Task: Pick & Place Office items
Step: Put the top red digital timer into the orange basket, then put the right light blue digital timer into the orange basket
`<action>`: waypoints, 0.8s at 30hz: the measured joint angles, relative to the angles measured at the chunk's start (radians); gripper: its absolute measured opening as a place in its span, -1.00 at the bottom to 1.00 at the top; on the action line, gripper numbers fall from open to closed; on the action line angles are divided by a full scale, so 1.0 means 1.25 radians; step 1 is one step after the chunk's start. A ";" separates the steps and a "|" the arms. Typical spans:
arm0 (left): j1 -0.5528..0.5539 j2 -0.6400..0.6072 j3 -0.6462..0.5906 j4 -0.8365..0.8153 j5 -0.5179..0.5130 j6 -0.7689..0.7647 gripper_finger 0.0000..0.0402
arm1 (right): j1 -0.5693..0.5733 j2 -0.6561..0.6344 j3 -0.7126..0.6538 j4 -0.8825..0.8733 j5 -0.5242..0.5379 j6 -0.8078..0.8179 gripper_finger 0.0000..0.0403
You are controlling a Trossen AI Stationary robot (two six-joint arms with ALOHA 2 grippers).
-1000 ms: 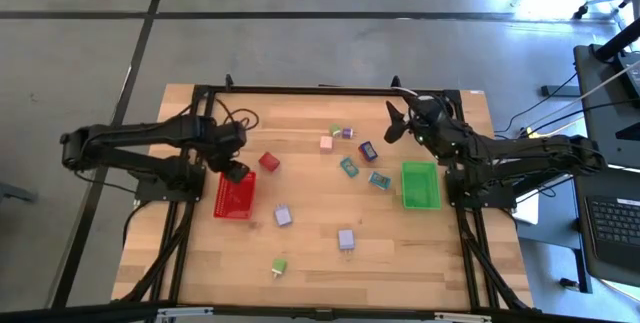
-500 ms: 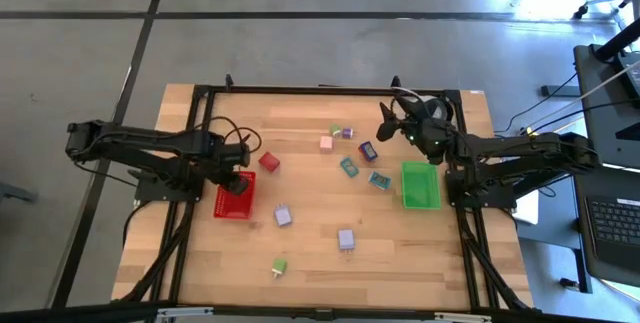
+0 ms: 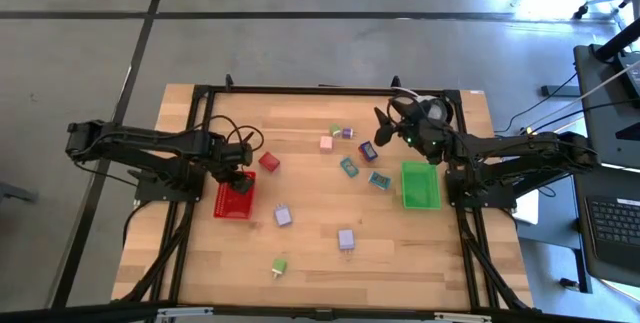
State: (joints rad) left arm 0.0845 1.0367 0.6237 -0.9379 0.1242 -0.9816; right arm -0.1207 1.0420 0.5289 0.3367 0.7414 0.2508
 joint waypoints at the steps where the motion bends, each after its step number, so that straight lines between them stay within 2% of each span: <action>1: 0.000 0.000 0.000 0.000 0.000 0.006 -0.07 | 0.000 0.000 0.000 0.000 -0.004 0.000 0.30; 9: 0.000 -0.001 0.002 -0.001 0.006 0.040 0.13 | 0.000 0.000 0.000 0.000 -0.030 0.001 0.30; 13: 0.003 -0.001 0.037 -0.001 0.019 0.101 0.16 | 0.000 0.000 0.003 -0.008 -0.122 0.000 0.30; 16: 0.003 -0.001 0.083 -0.002 0.015 0.141 0.17 | 0.000 0.000 0.058 -0.125 -0.163 0.003 0.30; 19: 0.003 -0.001 0.133 -0.001 -0.015 0.194 0.16 | 0.000 0.000 0.143 -0.318 -0.168 0.003 0.30; 24: 0.003 -0.001 0.205 0.000 -0.144 0.290 0.15 | 0.000 0.018 0.261 -0.607 -0.210 0.096 0.30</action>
State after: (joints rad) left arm 0.0887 1.0355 0.8804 -0.9373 -0.0559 -0.6191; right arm -0.1211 1.0645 0.8547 -0.4216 0.4784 0.3702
